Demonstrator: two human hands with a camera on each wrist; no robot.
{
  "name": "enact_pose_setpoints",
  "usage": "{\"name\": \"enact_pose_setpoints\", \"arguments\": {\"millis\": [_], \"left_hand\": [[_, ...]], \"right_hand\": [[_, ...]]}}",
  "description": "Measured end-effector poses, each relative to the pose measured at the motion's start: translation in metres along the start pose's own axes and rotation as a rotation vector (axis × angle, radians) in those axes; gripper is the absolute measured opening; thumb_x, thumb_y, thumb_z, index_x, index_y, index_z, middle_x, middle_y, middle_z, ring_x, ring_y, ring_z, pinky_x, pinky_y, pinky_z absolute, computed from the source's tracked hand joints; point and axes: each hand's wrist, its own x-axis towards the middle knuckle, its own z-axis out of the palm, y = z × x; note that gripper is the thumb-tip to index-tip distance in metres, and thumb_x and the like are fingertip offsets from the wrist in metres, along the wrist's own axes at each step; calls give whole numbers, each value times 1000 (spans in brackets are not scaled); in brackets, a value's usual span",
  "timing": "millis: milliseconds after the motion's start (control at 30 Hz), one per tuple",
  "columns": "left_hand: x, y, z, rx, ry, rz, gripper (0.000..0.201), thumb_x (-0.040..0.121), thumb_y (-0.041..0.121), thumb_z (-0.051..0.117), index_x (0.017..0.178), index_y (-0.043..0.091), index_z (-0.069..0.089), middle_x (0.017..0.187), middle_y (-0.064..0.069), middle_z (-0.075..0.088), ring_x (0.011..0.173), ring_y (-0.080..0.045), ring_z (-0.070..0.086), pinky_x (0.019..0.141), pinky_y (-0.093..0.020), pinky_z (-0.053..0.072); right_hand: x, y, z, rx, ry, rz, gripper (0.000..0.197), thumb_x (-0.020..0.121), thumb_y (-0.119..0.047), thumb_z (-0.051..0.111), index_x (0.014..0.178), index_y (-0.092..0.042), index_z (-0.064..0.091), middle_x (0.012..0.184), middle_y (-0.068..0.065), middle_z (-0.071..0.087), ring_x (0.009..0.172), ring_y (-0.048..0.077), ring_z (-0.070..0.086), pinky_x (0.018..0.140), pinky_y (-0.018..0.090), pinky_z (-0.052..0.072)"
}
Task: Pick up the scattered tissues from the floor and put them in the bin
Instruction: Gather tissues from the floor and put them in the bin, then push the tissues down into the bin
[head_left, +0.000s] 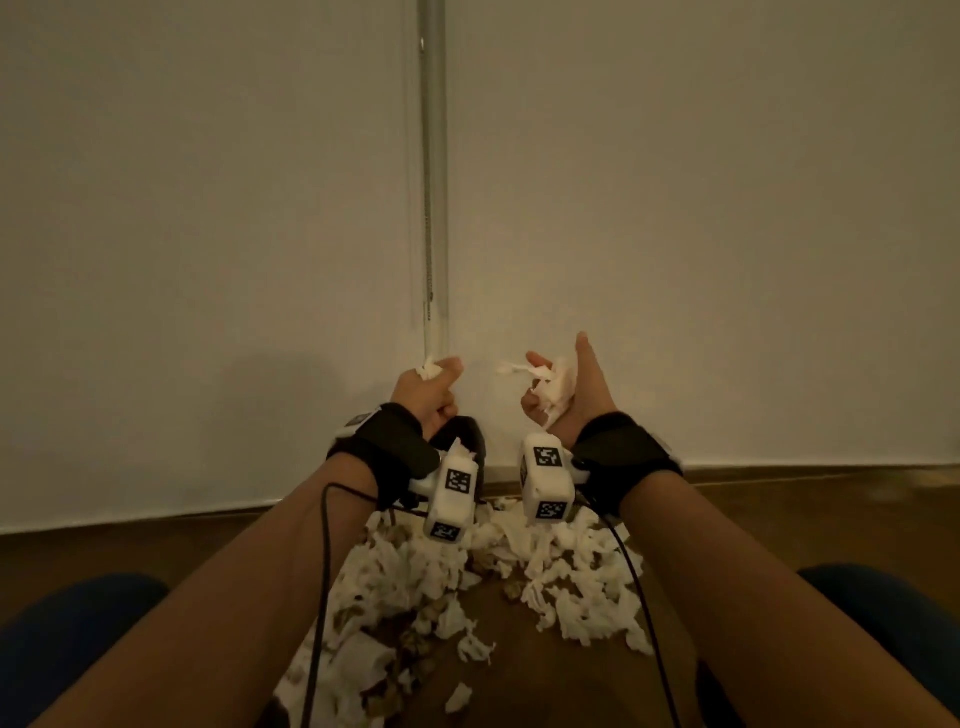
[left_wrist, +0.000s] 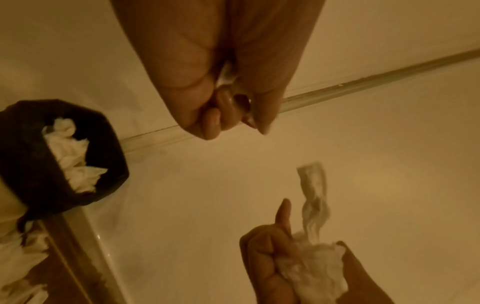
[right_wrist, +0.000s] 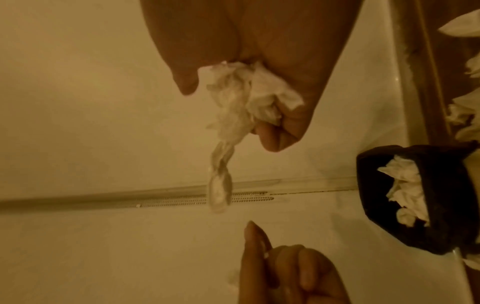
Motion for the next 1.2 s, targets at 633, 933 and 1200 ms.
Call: {"name": "enact_pose_setpoints", "arguments": {"millis": [633, 933, 1200], "left_hand": [[-11, 12, -9, 242, 40, 43, 37, 98, 25, 21, 71, 16, 45, 54, 4, 34, 40, -6, 24, 36, -15, 17], [-4, 7, 1, 254, -30, 189, 42, 91, -16, 33, 128, -2, 45, 114, -11, 44, 95, -15, 51, 74, -19, 47], [-5, 1, 2, 196, -76, 188, 30, 97, -5, 36, 123, -2, 49, 99, -9, 57, 72, -13, 59, 60, -14, 53]], "right_hand": [[5, 18, -2, -146, -69, 6, 27, 91, -20, 28, 87, -10, 52, 58, 3, 44, 42, 14, 36, 39, 16, 24], [-1, 22, 19, -7, -110, -161, 26, 94, 7, 42, 115, -8, 49, 105, 14, 51, 78, 21, 52, 74, 25, 48], [1, 25, 12, -87, 150, -178, 28, 93, -22, 56, 116, -6, 57, 71, 6, 52, 33, 2, 35, 30, 12, 26]]}}
